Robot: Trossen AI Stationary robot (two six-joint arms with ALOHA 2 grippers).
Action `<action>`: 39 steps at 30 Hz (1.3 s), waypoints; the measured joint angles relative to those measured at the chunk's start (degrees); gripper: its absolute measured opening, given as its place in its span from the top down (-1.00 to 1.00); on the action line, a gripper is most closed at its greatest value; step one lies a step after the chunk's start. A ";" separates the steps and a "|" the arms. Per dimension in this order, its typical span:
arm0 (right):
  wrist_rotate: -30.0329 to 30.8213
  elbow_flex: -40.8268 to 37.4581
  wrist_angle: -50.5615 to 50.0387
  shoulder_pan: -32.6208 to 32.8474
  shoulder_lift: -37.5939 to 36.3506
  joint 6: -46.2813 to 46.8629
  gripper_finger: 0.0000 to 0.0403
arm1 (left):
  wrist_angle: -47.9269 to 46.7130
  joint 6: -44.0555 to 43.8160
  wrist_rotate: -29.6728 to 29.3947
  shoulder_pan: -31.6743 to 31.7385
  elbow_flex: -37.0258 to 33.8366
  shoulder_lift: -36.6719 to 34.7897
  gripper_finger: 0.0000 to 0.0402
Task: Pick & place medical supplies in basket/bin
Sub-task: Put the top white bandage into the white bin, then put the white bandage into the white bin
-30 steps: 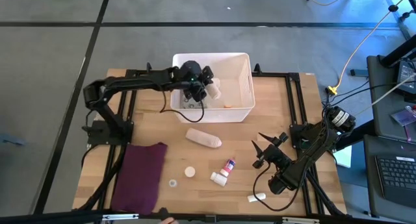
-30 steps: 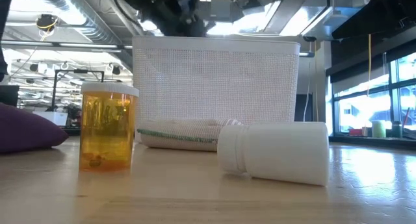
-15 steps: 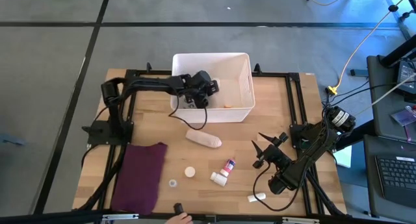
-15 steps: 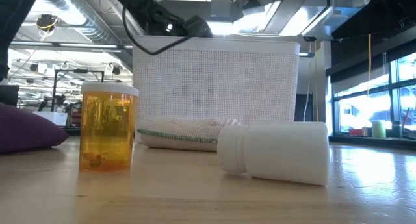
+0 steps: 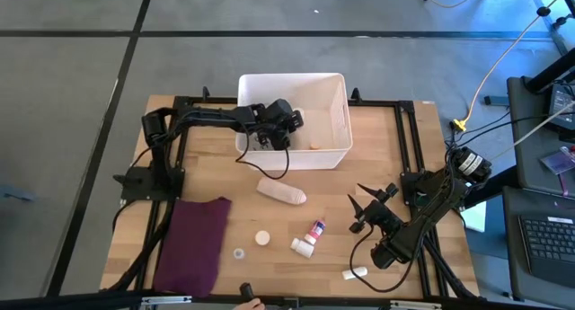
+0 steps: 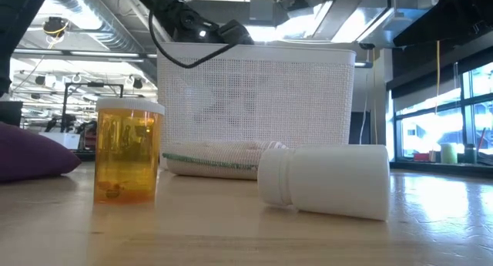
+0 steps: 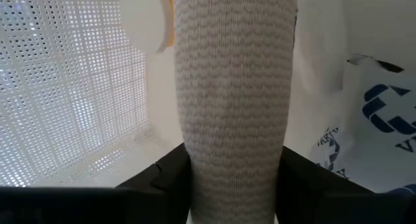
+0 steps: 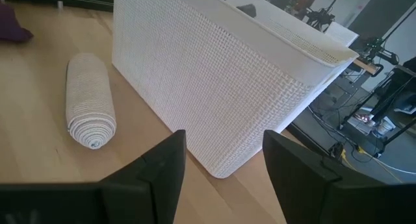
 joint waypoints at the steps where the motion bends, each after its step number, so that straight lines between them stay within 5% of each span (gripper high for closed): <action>1: 0.00 0.00 0.00 0.00 0.00 0.00 -0.03 | -0.07 -0.31 0.00 -0.08 0.00 0.00 0.19; 12: 0.00 -0.02 0.00 -0.01 0.00 0.00 -0.03 | -4.61 -0.56 3.43 -0.26 0.00 0.00 0.15; 32: 0.00 -0.02 0.00 0.00 0.00 0.00 -0.03 | -8.79 -0.33 2.99 -0.26 0.00 0.00 -0.30; 39: 0.00 -0.02 0.00 -0.01 0.00 0.00 -0.03 | -7.05 3.45 -2.49 -0.26 0.00 -0.96 -0.32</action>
